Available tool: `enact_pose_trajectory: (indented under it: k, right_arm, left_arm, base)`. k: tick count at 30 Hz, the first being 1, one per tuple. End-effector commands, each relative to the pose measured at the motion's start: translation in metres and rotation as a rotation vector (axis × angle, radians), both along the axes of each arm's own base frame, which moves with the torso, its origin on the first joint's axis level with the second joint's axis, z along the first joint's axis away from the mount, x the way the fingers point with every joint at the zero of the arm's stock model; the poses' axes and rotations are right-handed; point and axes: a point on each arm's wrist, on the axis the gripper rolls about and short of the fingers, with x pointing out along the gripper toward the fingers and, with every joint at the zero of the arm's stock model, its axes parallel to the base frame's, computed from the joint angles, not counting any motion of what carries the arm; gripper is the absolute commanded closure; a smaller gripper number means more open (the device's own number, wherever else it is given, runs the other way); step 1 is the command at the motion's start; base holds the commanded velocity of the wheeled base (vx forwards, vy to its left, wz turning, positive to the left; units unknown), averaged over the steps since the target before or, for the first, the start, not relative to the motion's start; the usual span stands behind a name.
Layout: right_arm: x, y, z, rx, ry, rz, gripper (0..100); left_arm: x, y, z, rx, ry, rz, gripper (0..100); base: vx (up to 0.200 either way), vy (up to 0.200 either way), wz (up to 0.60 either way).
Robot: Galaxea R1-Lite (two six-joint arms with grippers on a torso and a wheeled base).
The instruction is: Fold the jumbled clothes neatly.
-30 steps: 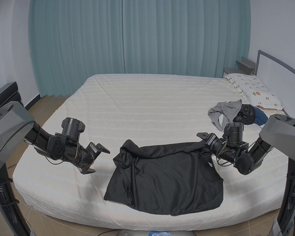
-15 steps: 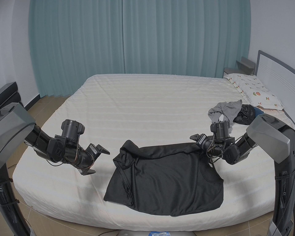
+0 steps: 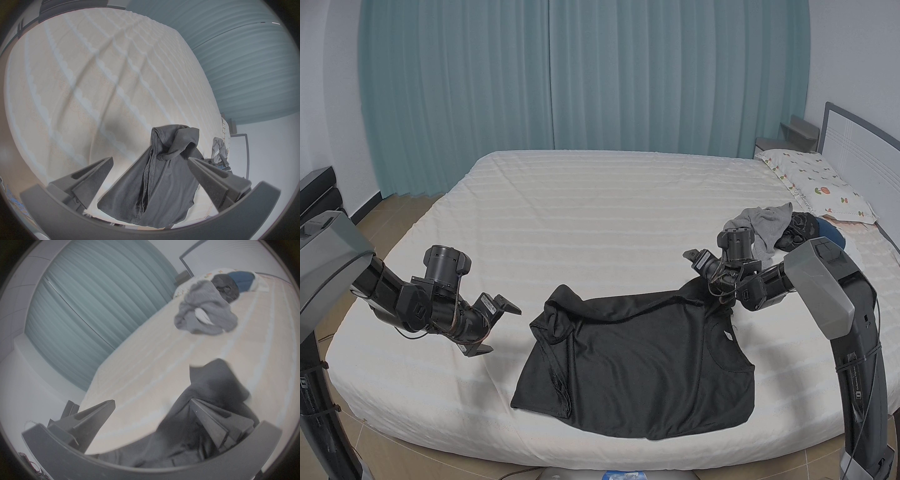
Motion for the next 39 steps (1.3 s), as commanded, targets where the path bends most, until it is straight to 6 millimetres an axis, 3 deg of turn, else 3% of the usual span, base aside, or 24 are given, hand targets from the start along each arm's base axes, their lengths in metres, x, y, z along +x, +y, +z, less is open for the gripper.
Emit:
enact_pose_trajectory:
  k: [1,7,10,13,16,19,25,29,39]
  right_arm:
    - [0.045,-0.014,-0.005,-0.053,-0.175,-0.063,0]
    - [0.048,-0.017,0.018,-0.035,-0.366,-0.087,0]
    - [0.047,-0.021,0.018,-0.059,-0.339,-0.099,0]
    - [0.033,-0.023,0.022,-0.063,-0.268,-0.074,0]
    - [0.019,-0.019,0.018,-0.056,-0.211,-0.017,0]
    - [-0.010,-0.007,0.013,-0.045,-0.109,0.089,0]
    - [-0.036,0.011,0.014,-0.024,-0.039,0.144,0]
    - [-0.039,0.012,0.009,-0.020,-0.009,0.158,0]
    - [-0.033,0.017,-0.026,0.000,0.112,0.144,0]
  left_arm:
    - [0.004,0.003,-0.007,0.005,0.001,0.014,0]
    - [0.004,0.003,-0.007,0.005,0.001,0.014,0]
    - [0.004,0.003,-0.007,0.005,-0.001,0.014,0]
    - [0.004,0.003,-0.007,0.005,-0.001,0.014,0]
    - [0.004,0.004,-0.007,0.005,-0.001,0.017,0]
    - [0.004,0.004,-0.007,0.005,-0.001,0.017,0]
    - [0.004,0.007,-0.007,0.005,0.001,0.026,0]
    - [0.004,0.008,-0.007,0.005,0.001,0.028,0]
    - [0.005,0.010,-0.007,0.004,-0.003,0.032,0]
  base:
    - [0.000,0.000,0.00]
    - [0.000,0.000,0.00]
    - [0.000,0.000,0.00]
    - [0.000,0.000,0.00]
    - [0.000,0.000,0.00]
    - [0.000,0.000,0.00]
    - [0.000,0.000,0.00]
    - [0.000,0.000,0.00]
    - [0.000,0.000,0.00]
